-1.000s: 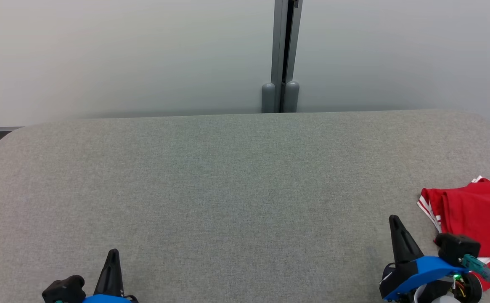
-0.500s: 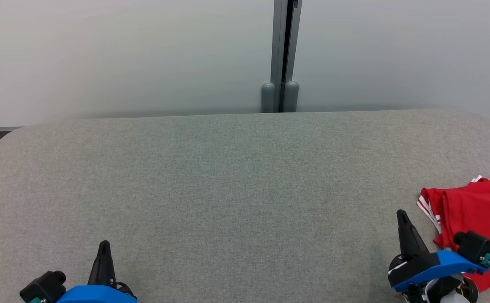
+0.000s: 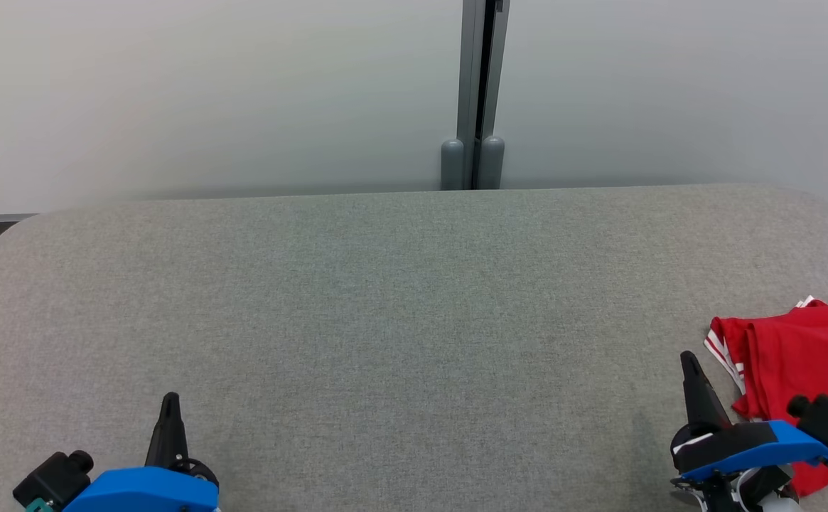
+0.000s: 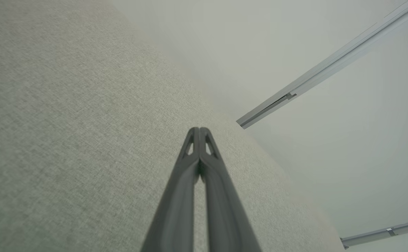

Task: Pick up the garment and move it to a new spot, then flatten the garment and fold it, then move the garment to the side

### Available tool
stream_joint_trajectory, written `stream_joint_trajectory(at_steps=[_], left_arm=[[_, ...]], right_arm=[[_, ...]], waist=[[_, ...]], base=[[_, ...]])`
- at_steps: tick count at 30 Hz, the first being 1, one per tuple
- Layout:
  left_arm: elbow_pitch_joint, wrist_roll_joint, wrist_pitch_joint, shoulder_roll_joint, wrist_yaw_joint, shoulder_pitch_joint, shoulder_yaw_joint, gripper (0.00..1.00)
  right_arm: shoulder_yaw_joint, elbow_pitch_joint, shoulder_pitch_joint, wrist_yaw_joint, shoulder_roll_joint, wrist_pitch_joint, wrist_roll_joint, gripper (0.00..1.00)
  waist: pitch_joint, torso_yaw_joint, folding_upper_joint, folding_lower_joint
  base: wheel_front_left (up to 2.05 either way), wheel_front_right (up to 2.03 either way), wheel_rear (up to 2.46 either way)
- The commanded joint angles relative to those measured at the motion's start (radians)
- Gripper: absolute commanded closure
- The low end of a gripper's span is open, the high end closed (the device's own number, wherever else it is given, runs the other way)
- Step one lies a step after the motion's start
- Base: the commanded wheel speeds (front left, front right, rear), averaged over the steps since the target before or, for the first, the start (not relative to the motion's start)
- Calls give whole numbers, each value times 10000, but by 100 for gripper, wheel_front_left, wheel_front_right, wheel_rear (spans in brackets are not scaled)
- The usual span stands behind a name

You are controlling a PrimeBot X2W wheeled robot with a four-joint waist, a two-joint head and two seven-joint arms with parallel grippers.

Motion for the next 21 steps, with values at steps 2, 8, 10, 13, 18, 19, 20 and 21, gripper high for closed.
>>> stream_joint_trajectory(at_steps=[2,8,10,13,18,19,20,21], left_arm=[[-242,-549,145,7,-6,-302,102,100],[-378,-1293,341,5,-7,-364,156,100],[-421,-1529,410,5,-7,-383,173,100],[-477,-1878,502,4,-7,-408,195,100],[-576,-2434,645,3,-8,-457,222,100],[-597,-2545,674,3,-8,-461,228,100],[-617,-2651,708,3,-8,-462,234,100],[-634,-2752,729,2,-8,-460,241,100]], right_arm=[[-60,-263,-10,1,-72,149,578,100],[-112,-421,30,1,-78,341,1347,100],[-129,-469,45,2,-80,410,1592,100],[-155,-536,66,2,-83,504,1958,100],[-196,-651,98,2,-88,647,2541,100],[-205,-674,105,2,-90,682,2649,100],[-214,-697,112,3,-90,702,2761,100],[-222,-720,119,2,-91,731,2872,100]], waist=[[1,-2,-2,0],[4,-7,-2,0],[5,-8,-2,0],[6,-10,-2,0],[9,-14,-1,0],[9,-14,-1,0],[10,-15,-1,0],[10,-16,-1,0]], base=[[0,0,0],[0,0,0],[0,0,0],[0,0,0],[0,0,0],[0,0,0],[0,0,0],[0,0,0]])
